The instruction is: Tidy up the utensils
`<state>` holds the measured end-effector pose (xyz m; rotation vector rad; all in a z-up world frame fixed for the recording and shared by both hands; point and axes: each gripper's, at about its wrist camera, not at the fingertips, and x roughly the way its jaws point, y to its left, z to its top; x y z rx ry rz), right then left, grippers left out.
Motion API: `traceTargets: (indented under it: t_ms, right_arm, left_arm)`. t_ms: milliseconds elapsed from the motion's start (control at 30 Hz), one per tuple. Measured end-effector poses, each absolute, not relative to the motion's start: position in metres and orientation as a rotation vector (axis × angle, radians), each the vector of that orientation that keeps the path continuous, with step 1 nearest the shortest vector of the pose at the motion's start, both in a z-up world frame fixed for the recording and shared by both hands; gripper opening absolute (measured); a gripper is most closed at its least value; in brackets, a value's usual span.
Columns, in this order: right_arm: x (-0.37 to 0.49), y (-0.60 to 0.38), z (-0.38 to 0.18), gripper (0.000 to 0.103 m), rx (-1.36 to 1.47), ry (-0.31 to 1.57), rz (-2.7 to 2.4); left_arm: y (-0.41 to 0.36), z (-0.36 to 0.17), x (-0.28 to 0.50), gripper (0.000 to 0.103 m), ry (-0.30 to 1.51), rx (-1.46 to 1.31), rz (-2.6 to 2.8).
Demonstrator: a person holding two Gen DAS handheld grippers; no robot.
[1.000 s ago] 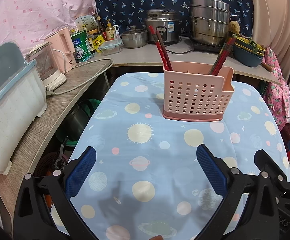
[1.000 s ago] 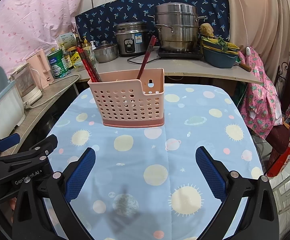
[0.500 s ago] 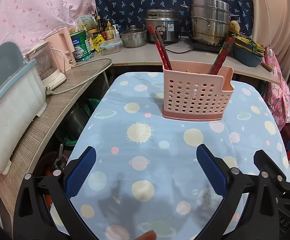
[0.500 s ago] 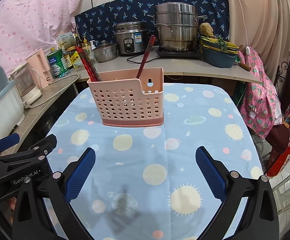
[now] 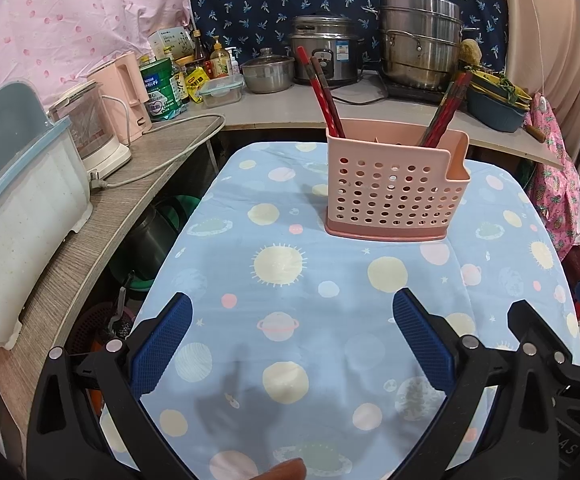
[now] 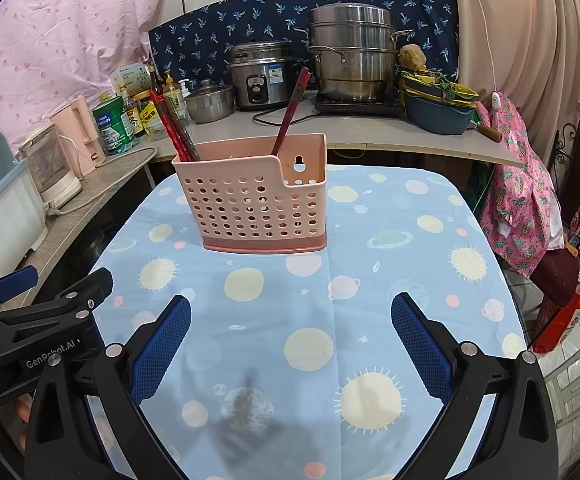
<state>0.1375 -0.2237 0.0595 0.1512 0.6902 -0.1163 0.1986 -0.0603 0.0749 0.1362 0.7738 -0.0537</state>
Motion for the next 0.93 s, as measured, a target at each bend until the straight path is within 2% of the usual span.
traceTargets:
  t_ms: [933]
  right_arm:
    - [0.157, -0.229, 0.052, 0.097, 0.135, 0.721, -0.124]
  left_arm:
    - [-0.066, 0.066, 0.223, 0.096, 0.792, 0.147, -0.061]
